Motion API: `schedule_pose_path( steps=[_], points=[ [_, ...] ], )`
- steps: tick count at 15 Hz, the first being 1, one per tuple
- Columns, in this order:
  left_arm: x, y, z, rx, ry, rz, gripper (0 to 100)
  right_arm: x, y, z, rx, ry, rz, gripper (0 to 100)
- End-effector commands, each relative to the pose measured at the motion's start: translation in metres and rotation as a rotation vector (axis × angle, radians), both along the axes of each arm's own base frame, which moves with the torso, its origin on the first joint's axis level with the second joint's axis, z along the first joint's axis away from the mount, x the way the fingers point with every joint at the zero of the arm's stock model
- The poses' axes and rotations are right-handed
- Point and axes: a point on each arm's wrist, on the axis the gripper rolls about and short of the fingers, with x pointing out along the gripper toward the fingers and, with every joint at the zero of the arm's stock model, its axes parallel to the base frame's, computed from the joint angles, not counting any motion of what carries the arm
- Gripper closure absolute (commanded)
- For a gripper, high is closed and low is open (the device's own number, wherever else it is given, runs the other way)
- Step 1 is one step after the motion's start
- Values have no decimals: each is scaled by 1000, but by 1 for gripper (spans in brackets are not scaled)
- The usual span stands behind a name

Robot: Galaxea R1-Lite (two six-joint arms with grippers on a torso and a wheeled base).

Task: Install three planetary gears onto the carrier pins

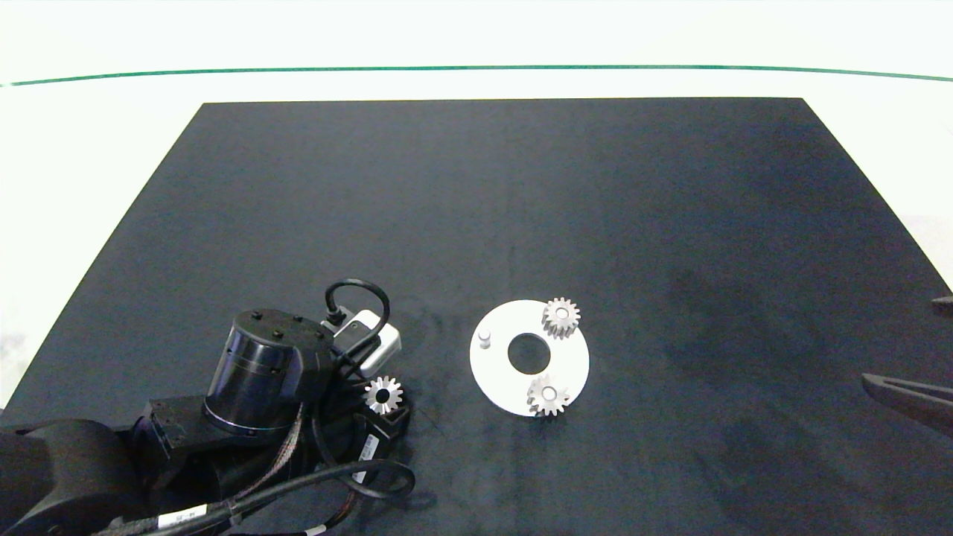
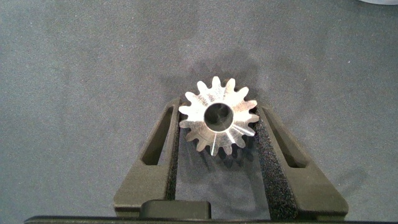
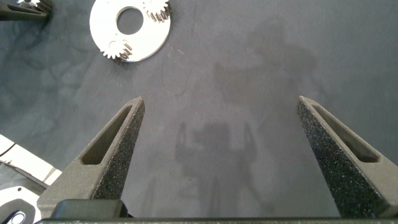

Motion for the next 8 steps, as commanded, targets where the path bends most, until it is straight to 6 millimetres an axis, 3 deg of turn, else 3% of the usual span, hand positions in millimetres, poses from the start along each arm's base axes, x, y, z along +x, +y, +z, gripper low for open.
schedule_pose_path(
  steps=[1,8],
  points=[
    [0,0,0,2,0,1,72,0,0,0,-2,2,1,0],
    [-2,2,0,5,-1,1,87,0,0,0,-2,2,1,0]
  ],
)
